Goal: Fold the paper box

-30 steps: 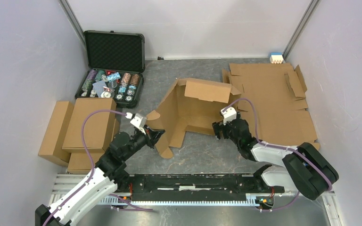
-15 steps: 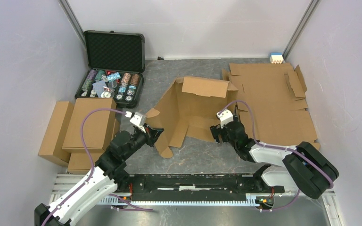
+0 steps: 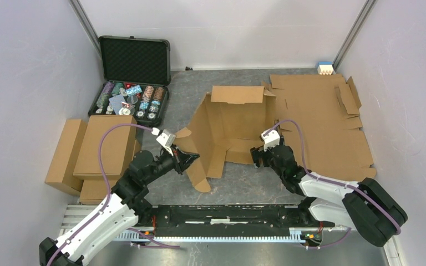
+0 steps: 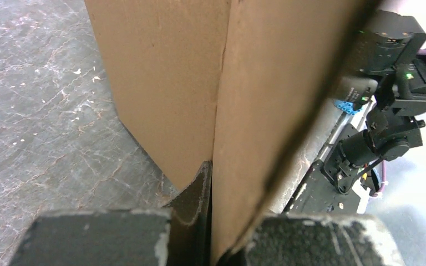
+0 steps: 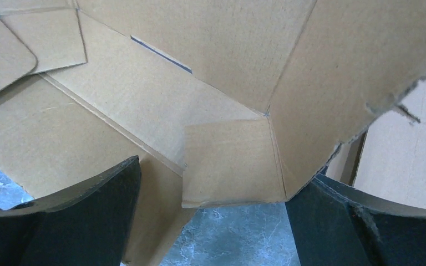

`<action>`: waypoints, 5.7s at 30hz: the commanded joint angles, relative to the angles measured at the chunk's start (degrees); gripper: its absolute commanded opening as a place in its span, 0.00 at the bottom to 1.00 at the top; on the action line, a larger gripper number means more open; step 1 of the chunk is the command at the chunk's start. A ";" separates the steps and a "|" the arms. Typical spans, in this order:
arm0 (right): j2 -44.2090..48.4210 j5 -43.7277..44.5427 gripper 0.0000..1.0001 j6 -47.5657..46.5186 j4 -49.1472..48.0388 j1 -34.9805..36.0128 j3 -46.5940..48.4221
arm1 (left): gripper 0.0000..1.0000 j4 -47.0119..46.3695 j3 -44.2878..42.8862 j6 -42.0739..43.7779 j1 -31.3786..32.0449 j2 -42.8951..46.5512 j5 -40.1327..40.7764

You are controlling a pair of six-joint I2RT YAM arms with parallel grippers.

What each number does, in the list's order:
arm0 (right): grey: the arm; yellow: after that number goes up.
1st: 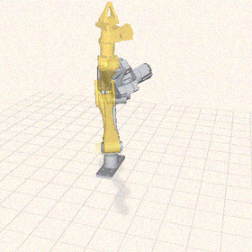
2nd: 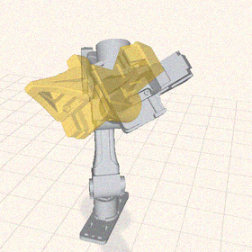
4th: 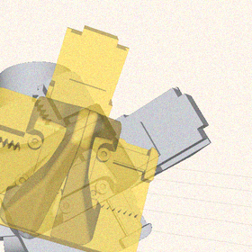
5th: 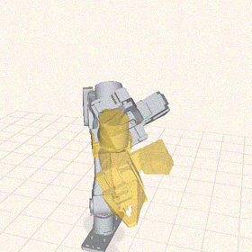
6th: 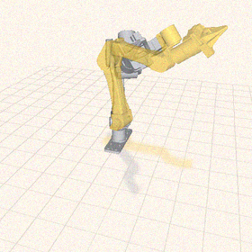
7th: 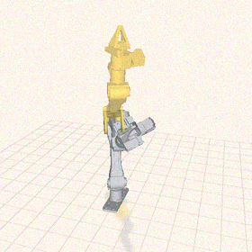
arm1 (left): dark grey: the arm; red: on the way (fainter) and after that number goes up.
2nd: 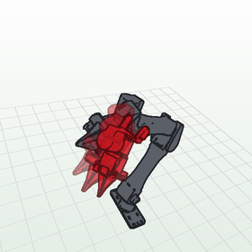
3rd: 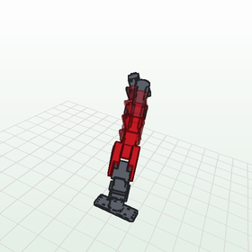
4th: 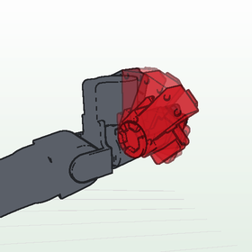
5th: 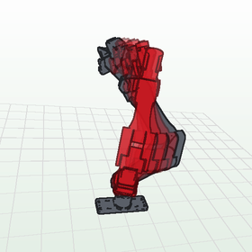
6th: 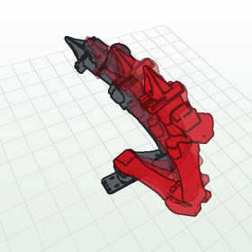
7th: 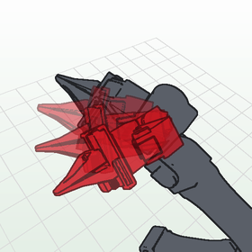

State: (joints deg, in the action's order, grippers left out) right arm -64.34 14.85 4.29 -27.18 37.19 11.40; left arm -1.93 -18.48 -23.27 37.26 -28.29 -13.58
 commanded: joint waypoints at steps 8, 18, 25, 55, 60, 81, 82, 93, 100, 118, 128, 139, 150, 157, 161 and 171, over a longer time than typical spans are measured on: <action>-3.95 -5.28 0.83 6.53 -3.90 -5.75 -1.05 | 0.08 -2.75 0.21 -1.80 3.98 -2.83 -4.96; -1.55 -9.52 0.95 6.43 -6.57 -5.81 -2.70 | 0.08 -0.14 -3.19 2.08 8.98 -8.67 -1.71; 1.45 -7.62 0.98 7.93 -6.10 -7.57 -3.77 | 0.08 3.59 -4.06 4.06 9.82 -6.25 4.16; 7.51 -16.25 0.85 3.81 -0.08 -8.37 -2.56 | 0.08 6.03 -5.28 8.77 12.64 -6.01 7.92; 9.75 -13.84 0.88 3.13 1.06 -8.36 -3.35 | 0.08 2.92 -4.76 9.42 13.92 -6.83 3.02; 9.45 -12.87 0.96 3.26 -0.01 -8.32 -3.42 | 0.66 4.55 -2.03 7.10 18.06 -4.31 19.94; 9.63 -12.71 0.95 3.35 -0.42 -8.38 -3.62 | 0.72 3.49 -0.72 7.18 18.11 -3.11 21.06; 8.43 -10.64 0.95 4.98 -2.63 -8.36 -2.70 | 0.92 -14.34 5.61 16.04 18.07 -6.29 29.01; 7.92 -10.42 0.95 5.00 -3.16 -8.36 -2.52 | 0.51 -23.46 6.50 23.08 18.05 -7.82 19.27; 7.73 -4.61 0.98 6.42 -0.78 -10.84 0.04 | 0.18 -13.02 4.27 20.86 18.11 -3.31 9.39; 5.54 -7.62 0.98 5.68 0.19 -11.97 -0.03 | 0.19 -12.69 2.09 21.16 18.11 -10.24 7.27; 9.90 -18.52 0.98 2.98 -0.30 -12.00 -2.83 | 0.20 -15.99 1.36 19.66 18.12 -13.72 4.76; 8.61 -20.65 0.98 2.72 -0.05 -12.10 -2.31 | 0.21 -17.30 0.81 19.13 18.07 -16.53 5.52; 5.93 -24.86 0.98 2.21 -0.69 -12.10 -1.29 | 0.21 -17.21 0.46 19.30 18.09 -17.59 5.70; 5.69 -25.05 0.98 2.01 -1.03 -12.10 -1.08 | 0.22 -16.79 0.46 19.53 18.06 -17.33 5.91; 2.99 -27.26 0.98 4.92 -6.05 -15.36 0.24 | 0.22 -15.39 0.02 20.19 18.11 -16.97 6.70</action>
State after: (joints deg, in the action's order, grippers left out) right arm -60.01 -9.04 7.16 -27.18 23.35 8.93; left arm -18.33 -16.29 -2.31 55.09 -45.39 -6.09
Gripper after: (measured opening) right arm 0.979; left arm 0.219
